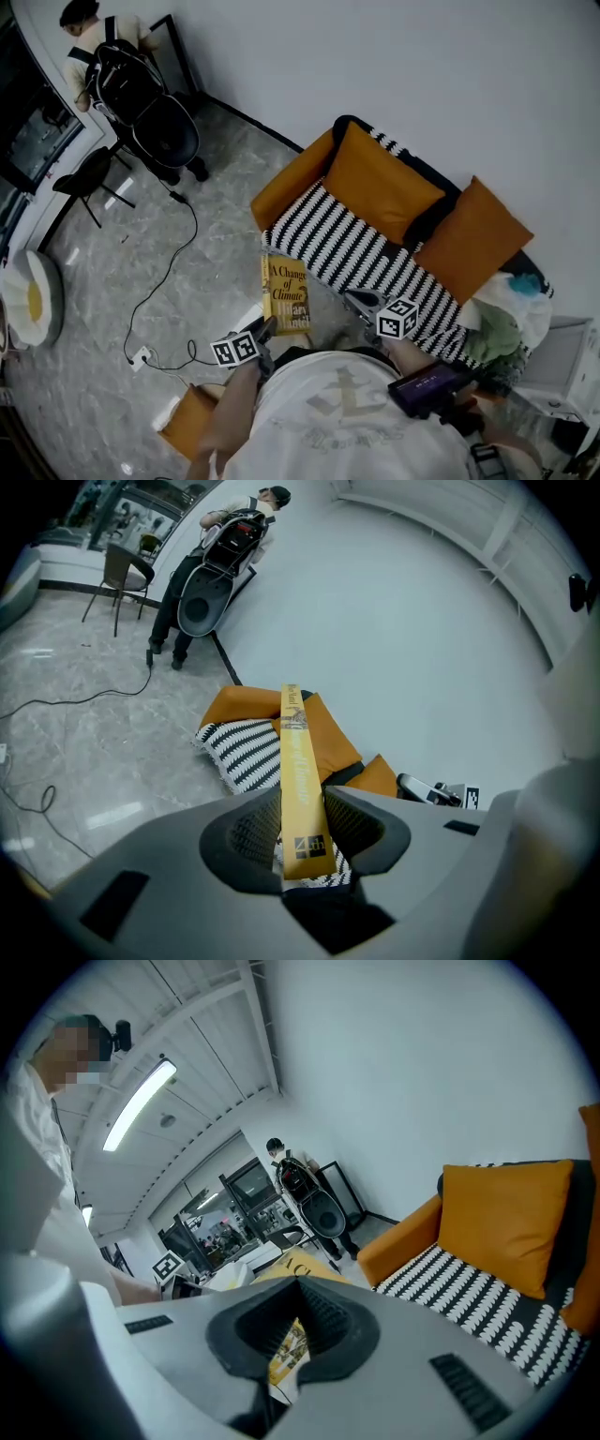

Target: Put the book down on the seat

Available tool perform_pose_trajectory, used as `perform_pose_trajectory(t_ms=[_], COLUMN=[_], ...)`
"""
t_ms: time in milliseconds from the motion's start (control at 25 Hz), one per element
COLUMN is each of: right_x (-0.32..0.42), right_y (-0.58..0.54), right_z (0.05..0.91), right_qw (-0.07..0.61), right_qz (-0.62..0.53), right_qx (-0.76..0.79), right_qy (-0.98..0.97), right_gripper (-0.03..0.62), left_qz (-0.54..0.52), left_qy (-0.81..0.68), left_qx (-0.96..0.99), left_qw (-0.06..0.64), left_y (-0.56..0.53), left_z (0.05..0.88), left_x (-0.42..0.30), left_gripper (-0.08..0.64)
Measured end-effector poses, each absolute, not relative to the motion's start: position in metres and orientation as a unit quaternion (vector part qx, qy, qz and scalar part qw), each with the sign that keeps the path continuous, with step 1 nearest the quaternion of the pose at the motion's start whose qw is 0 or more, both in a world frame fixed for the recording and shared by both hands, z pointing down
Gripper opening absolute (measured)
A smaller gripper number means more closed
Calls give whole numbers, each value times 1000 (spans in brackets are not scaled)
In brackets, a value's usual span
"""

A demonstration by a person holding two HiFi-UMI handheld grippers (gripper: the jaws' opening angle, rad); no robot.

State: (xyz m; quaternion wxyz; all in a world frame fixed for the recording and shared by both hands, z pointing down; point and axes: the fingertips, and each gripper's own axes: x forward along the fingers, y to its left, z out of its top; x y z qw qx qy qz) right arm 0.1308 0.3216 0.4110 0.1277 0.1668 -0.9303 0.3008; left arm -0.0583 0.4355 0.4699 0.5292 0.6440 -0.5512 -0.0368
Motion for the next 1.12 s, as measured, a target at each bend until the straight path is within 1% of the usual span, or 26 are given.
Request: perform_pose_trajectory(t_ms=[400,680,1120], right_x=[108,106,98], right_y=[306,300,277], right_z=[411,411,426], right_qw=[139,139,140], right_qz=[279,286,298], right_qx=[193,208,208], right_qy=[-930,-925,-921], right_gripper=[14,14,14], left_qz=[-38,-106,-121], left_qy=[-542,-496,-486], left_qx=[659,657,647], left_qw=[520,557,575], left_y=[414,398,377], left_z=[468,461,466], left_x=[-90,-90,-89], left_gripper=[150,150,150])
